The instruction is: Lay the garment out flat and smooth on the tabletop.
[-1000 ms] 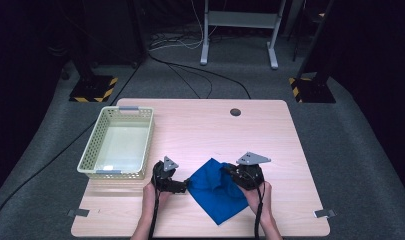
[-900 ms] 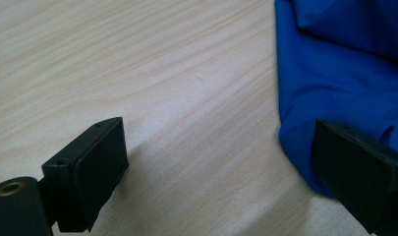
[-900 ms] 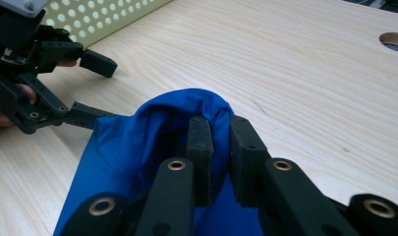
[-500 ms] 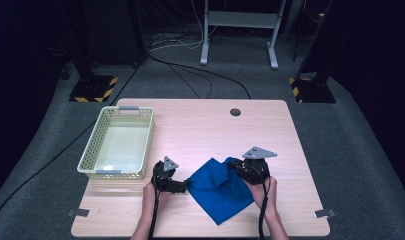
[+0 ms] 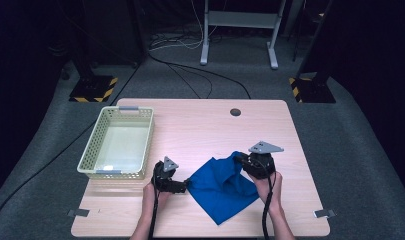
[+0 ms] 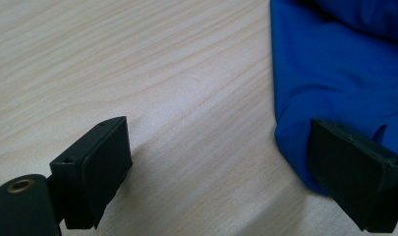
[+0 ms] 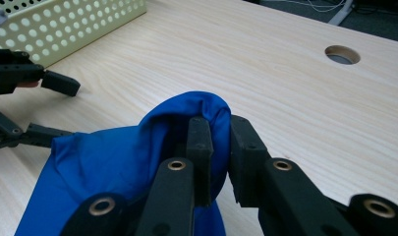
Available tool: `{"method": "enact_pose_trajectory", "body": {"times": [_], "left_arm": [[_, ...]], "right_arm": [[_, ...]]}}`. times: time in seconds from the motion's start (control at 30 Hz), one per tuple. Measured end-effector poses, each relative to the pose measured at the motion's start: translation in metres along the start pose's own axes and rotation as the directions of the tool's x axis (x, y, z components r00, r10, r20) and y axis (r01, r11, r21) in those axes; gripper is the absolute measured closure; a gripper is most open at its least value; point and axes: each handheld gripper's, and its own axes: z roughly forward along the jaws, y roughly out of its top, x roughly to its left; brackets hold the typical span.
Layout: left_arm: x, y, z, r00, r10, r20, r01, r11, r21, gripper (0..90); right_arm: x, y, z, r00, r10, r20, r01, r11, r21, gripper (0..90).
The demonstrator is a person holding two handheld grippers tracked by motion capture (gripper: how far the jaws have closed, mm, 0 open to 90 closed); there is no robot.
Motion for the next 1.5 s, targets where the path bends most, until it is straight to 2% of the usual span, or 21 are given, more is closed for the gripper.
{"method": "enact_pose_trajectory", "body": {"times": [0.33,0.7,1.1,1.5], "left_arm": [[0.000,0.000,0.000,1.0000,0.000,0.002,0.000,1.0000,-0.002,10.6],[0.000,0.000,0.000,1.0000,0.000,0.002,0.000,1.0000,-0.002,10.6],[0.000,0.000,0.000,1.0000,0.001,0.001,-0.001,1.0000,-0.002,10.7],[0.000,0.000,0.000,1.0000,0.001,0.001,-0.001,1.0000,-0.002,10.8]], "right_arm": [[-0.012,0.010,-0.003,0.9995,-0.002,0.033,0.003,1.000,-0.011,80.7],[-0.022,0.020,0.002,0.9954,-0.043,0.085,0.042,0.999,0.006,80.6],[-0.037,0.026,0.012,0.9930,-0.033,0.114,0.031,0.999,0.017,80.5],[-0.054,0.037,0.023,0.9857,-0.037,0.164,0.032,0.999,0.035,80.4]]}}
